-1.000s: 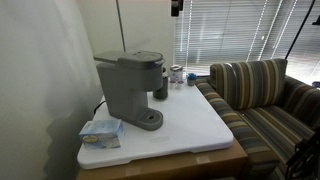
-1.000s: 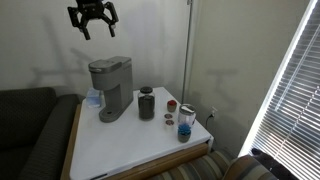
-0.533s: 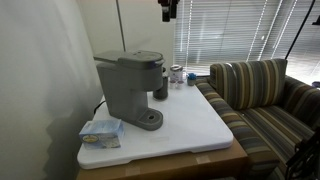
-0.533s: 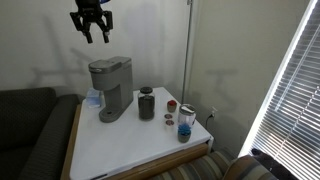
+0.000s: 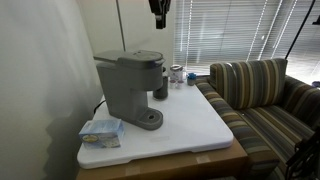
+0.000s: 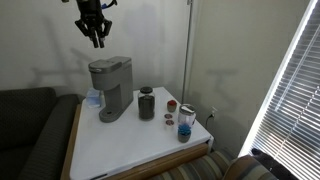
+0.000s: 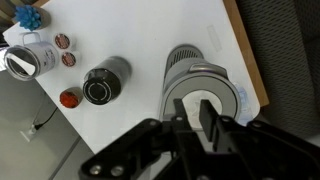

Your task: Open the coffee maker

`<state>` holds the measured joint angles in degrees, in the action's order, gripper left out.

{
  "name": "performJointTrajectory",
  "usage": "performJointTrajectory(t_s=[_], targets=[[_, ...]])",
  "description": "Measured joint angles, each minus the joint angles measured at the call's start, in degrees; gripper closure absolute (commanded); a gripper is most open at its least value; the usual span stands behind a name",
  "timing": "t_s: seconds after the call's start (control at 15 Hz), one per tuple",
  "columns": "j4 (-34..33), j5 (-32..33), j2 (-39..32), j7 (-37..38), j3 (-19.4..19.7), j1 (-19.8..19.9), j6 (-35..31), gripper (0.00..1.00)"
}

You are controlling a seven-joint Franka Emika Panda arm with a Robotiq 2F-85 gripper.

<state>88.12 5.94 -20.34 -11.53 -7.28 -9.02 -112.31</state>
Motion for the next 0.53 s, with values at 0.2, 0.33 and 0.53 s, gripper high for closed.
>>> performJointTrajectory(t_s=[0.2, 0.33, 0.53], targets=[[-0.25, 0.0, 0.0, 0.0, 0.0, 0.0, 0.09, 0.94], [-0.28, 0.01, 0.0, 0.0, 0.0, -0.03, 0.08, 1.0], [-0.34, 0.1, -0.02, -0.05, 0.0, -0.3, 0.08, 1.0]])
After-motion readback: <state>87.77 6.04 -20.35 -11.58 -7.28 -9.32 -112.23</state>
